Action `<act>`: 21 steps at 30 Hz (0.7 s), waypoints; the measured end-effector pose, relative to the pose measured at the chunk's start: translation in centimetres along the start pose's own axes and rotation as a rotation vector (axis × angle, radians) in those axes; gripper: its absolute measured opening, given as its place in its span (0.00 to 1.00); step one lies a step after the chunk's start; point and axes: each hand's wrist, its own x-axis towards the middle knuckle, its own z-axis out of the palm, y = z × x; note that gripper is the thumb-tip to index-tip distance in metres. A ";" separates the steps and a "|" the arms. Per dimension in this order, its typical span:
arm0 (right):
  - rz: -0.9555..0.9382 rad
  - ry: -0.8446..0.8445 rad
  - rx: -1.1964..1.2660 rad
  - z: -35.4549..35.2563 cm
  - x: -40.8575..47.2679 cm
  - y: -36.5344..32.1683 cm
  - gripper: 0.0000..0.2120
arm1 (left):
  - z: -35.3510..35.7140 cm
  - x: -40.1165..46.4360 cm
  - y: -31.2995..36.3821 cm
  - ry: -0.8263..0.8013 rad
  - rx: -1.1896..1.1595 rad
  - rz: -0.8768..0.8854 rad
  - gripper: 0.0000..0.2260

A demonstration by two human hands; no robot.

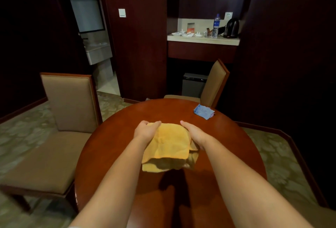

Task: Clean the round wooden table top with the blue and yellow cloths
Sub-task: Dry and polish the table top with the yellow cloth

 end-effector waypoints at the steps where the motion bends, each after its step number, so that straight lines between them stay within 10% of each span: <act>1: 0.008 -0.012 -0.029 -0.3 0.0 0.0 0.27 | -0.1 -0.1 0.2 -0.011 -0.057 0.052 0.25; 21: -0.033 0.000 -0.105 -0.5 -0.6 -1.7 0.29 | -2.2 -1.4 0.6 -0.455 -0.016 0.087 0.26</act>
